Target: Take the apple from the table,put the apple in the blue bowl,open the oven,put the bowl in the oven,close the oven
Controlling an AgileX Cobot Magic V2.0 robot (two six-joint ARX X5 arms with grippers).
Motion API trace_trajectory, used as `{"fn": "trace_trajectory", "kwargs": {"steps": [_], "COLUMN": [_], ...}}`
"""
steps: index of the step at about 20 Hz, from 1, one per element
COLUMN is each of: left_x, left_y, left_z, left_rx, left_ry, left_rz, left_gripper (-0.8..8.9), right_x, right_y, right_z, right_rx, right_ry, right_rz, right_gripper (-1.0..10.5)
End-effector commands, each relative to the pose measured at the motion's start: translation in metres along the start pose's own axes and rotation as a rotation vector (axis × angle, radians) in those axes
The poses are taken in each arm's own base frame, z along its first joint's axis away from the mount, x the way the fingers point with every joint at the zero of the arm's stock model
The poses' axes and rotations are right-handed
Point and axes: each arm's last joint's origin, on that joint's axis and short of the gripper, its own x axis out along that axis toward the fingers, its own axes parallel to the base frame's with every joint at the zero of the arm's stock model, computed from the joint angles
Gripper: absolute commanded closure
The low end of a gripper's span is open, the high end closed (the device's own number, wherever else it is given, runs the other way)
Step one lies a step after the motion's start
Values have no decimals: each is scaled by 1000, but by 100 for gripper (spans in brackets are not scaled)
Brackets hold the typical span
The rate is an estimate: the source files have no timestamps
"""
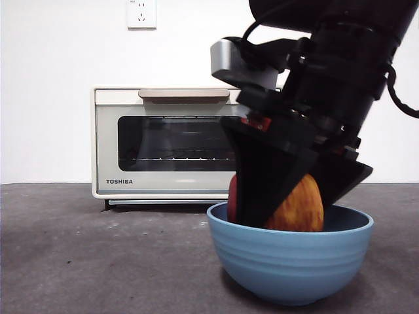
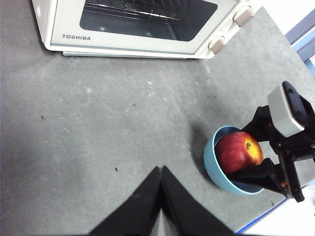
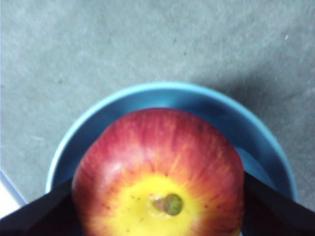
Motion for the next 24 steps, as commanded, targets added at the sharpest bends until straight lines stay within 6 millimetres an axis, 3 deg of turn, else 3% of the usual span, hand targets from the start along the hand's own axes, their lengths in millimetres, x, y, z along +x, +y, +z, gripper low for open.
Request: {"fn": "trace_trajectory", "kwargs": {"steps": [1, 14, 20, 24], "left_x": [-2, -2, 4, 18], "left_y": [-3, -3, 0, 2], "left_z": [5, 5, 17, 34], "left_rx": [28, 30, 22, 40], "left_ry": [-18, -22, -65, -89], "left_rz": [-12, -13, -20, -45], "left_gripper": [806, 806, 806, 806], "right_x": [0, -4, -61, -104], "right_y": [3, 4, 10, 3], "right_z": [3, 4, 14, -2], "right_rx": [-3, -3, -18, 23], "right_ry": [-15, -23, -204, -280], "right_rz": [4, 3, -9, -188], "right_gripper": [546, 505, 506, 506]}}
